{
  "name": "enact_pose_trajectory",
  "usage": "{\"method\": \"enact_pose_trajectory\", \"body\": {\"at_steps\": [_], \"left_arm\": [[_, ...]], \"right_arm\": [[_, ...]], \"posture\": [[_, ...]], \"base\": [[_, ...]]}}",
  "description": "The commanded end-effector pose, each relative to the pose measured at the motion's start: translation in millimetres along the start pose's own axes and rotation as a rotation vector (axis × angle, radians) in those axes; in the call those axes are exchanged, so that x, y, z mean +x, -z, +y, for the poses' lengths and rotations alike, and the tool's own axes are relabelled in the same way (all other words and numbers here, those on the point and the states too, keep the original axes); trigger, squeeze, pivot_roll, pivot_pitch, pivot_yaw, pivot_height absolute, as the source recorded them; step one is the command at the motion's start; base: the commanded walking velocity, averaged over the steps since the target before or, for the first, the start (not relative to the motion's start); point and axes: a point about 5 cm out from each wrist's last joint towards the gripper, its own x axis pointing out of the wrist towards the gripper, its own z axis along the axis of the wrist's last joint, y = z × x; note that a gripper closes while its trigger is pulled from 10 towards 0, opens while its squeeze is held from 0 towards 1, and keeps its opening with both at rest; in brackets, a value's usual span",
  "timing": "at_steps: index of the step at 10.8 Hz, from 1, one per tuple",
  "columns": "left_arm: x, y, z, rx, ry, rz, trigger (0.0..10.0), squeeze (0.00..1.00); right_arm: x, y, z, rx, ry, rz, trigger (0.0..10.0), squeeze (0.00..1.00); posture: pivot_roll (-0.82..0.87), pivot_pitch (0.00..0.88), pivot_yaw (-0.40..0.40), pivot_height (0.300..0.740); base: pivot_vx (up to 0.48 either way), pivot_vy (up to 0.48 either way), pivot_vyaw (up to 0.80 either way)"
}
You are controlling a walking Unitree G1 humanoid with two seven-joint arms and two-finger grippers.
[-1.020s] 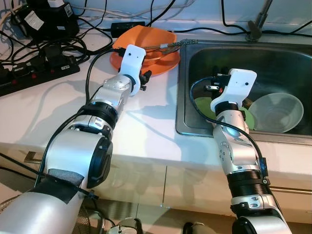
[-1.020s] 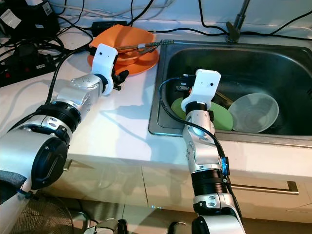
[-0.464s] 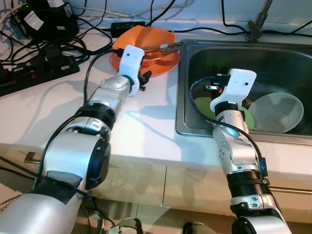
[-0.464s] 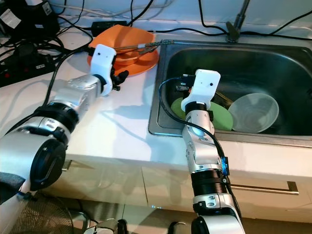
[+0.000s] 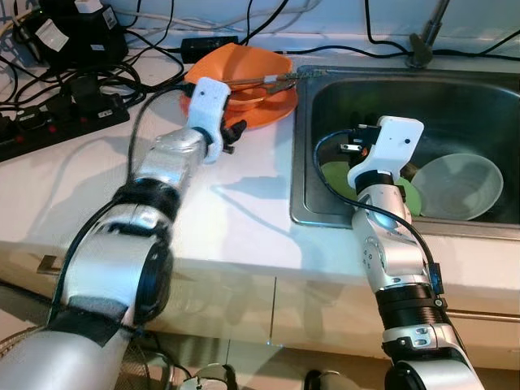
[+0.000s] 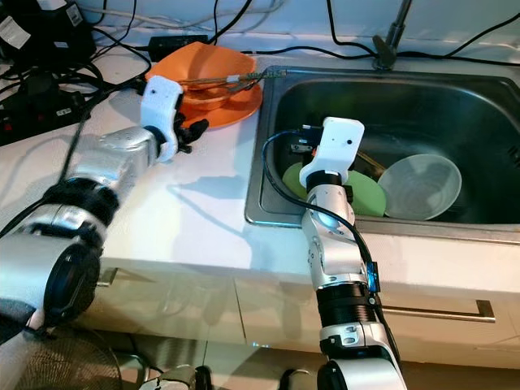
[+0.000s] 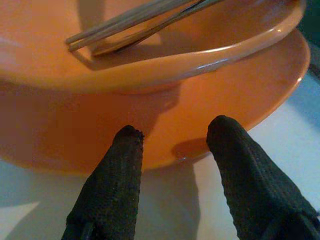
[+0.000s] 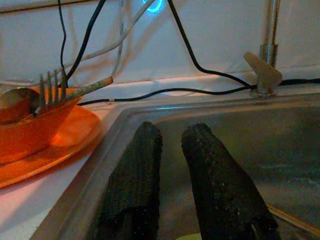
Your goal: Kitchen organization
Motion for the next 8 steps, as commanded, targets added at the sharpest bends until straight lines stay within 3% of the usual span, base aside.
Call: {"method": "enact_pose_trajectory", "body": {"at_steps": [1, 5, 6, 8], "left_arm": [[-4.7, 22, 4.8, -0.013, 0.001, 0.095, 10.0, 0.00], [-25.0, 16, 1.5, 0.002, 0.005, 0.052, 10.0, 0.00], [-29.5, -3, -0.2, 0.043, -0.034, -0.042, 10.0, 0.00], [-31.6, -23, -5.6, 0.055, -0.045, -0.101, 10.0, 0.00]], "right_arm": [[2.3, -1, 3.6, 0.007, -0.012, 0.002, 10.0, 0.00], [1.7, 3, 5.7, 0.015, -0.015, 0.011, 10.0, 0.00], [2.8, 2, 7.1, 0.018, -0.018, 0.009, 10.0, 0.00], [2.3, 3, 6.0, 0.018, -0.015, 0.007, 10.0, 0.00]], "posture": [[0.09, 0.103, 0.049, 0.740], [0.11, 0.102, 0.048, 0.740], [0.11, 0.101, 0.051, 0.740], [0.10, 0.097, 0.054, 0.740]], "base": [[0.000, 0.000, 0.00], [0.000, 0.000, 0.00], [0.000, 0.000, 0.00], [0.000, 0.000, 0.00]]}}
